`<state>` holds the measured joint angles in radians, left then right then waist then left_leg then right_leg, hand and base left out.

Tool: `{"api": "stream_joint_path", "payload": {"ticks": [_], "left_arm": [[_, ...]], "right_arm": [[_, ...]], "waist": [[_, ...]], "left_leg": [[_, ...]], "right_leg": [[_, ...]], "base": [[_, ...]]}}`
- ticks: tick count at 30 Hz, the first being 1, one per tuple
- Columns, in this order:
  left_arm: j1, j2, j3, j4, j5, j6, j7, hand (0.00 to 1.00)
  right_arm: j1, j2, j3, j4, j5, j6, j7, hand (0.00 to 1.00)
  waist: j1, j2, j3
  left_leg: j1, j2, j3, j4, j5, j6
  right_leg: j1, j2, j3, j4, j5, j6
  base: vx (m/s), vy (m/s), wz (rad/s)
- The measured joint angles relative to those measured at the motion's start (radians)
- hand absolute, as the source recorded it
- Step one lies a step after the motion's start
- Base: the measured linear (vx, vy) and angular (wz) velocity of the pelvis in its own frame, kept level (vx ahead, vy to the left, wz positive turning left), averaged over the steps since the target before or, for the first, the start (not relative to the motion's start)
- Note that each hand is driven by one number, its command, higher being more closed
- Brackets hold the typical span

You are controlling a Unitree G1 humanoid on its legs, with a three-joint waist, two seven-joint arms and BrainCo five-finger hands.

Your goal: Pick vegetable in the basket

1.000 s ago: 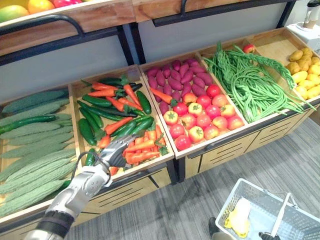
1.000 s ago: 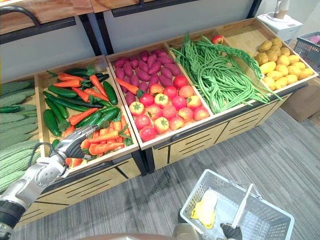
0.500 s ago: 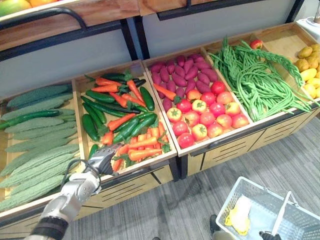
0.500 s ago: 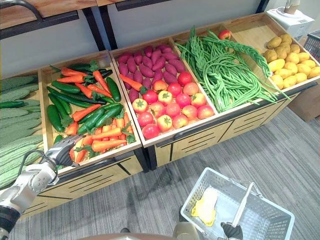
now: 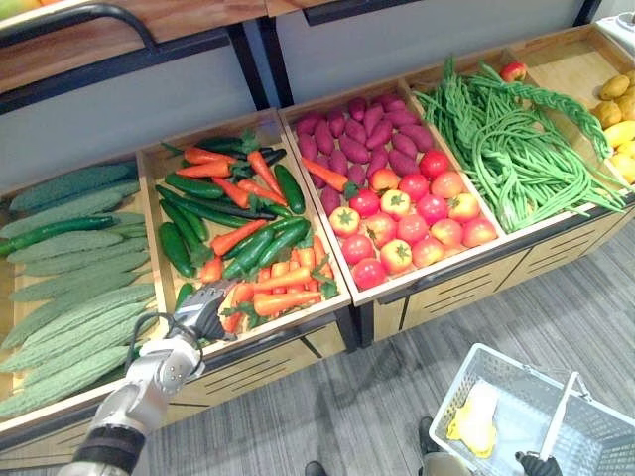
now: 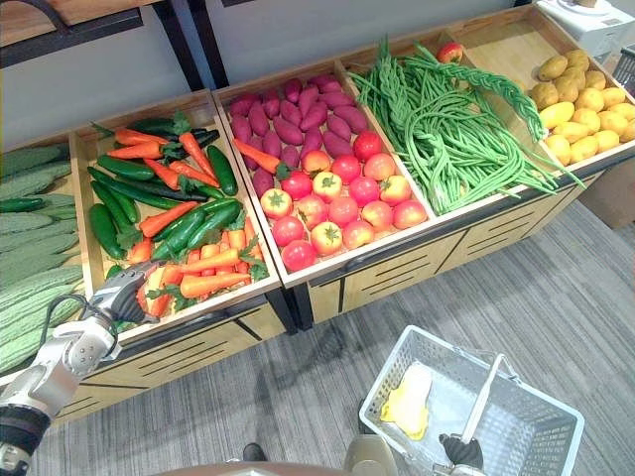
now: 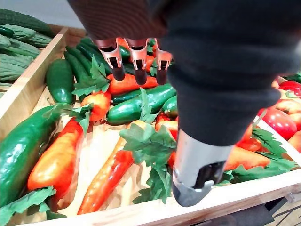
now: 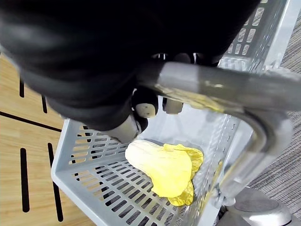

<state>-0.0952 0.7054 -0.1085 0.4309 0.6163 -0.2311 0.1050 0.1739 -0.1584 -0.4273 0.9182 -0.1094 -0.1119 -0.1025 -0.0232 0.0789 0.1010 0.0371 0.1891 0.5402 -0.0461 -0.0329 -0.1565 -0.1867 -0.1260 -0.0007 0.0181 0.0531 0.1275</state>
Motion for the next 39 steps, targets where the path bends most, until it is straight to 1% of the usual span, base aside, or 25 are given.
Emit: {"api": "stream_joint_path", "payload": {"ticks": [13, 19, 23, 31, 34, 37, 39], "left_arm": [[-0.003, -0.001, 0.000, -0.004, 0.000, 0.000, 0.000, 0.00], [-0.025, -0.001, -0.001, -0.004, 0.000, 0.000, 0.002, 0.00], [-0.030, -0.001, -0.002, -0.005, 0.000, 0.000, 0.005, 0.00], [-0.040, -0.002, -0.004, -0.028, 0.000, 0.000, 0.008, 0.00], [-0.041, -0.009, -0.005, -0.027, 0.000, 0.001, 0.009, 0.00], [-0.043, -0.032, -0.008, -0.026, 0.000, 0.002, 0.009, 0.00], [-0.057, -0.041, -0.018, -0.026, 0.000, 0.002, 0.010, 0.00]], "right_arm": [[-0.026, -0.001, -0.008, 0.000, 0.000, 0.001, 0.000, 1.00], [-0.038, -0.005, -0.009, 0.000, 0.000, 0.001, 0.000, 1.00], [-0.047, -0.007, -0.009, -0.002, 0.000, 0.001, 0.000, 1.00], [-0.064, -0.021, -0.007, -0.002, 0.000, 0.000, -0.001, 1.00], [-0.065, -0.021, -0.005, -0.006, 0.000, -0.001, -0.001, 1.00], [-0.068, -0.021, -0.005, -0.008, 0.000, -0.001, -0.001, 1.00], [-0.076, -0.021, -0.005, -0.008, 0.000, -0.002, -0.001, 1.00]], "waist": [[-0.001, 0.008, 0.019], [0.000, 0.013, 0.040], [0.000, 0.015, 0.041], [-0.001, 0.026, 0.056], [0.000, 0.026, 0.061], [-0.001, 0.025, 0.064], [0.000, 0.022, 0.078]], "left_leg": [[-0.016, -0.002, 0.004, 0.000, 0.000, 0.000], [-0.019, -0.002, 0.006, 0.001, 0.000, 0.000], [-0.043, -0.002, 0.009, 0.007, 0.000, 0.000], [-0.052, -0.002, 0.024, 0.009, 0.000, 0.000], [-0.057, -0.002, 0.027, 0.009, 0.000, 0.000], [-0.072, -0.002, 0.028, 0.009, 0.000, 0.000], [-0.074, -0.002, 0.033, 0.011, 0.000, 0.000]], "right_leg": [[-0.021, 0.001, 0.008, 0.001, 0.001, 0.001], [-0.026, 0.002, 0.011, 0.002, 0.002, 0.002], [-0.053, 0.002, 0.014, 0.010, 0.002, 0.002], [-0.073, 0.004, 0.028, 0.017, 0.002, 0.002], [-0.082, 0.006, 0.033, 0.017, 0.002, 0.002], [-0.098, 0.006, 0.036, 0.018, 0.003, 0.003], [-0.103, 0.007, 0.044, 0.018, 0.004, 0.004]], "base": [[0.00, -0.002, 0.00], [0.00, 0.000, 0.00], [0.00, -0.009, -0.01], [0.00, -0.021, -0.05], [0.00, -0.018, -0.03], [0.01, -0.017, -0.02], [0.01, -0.017, -0.06]]}}
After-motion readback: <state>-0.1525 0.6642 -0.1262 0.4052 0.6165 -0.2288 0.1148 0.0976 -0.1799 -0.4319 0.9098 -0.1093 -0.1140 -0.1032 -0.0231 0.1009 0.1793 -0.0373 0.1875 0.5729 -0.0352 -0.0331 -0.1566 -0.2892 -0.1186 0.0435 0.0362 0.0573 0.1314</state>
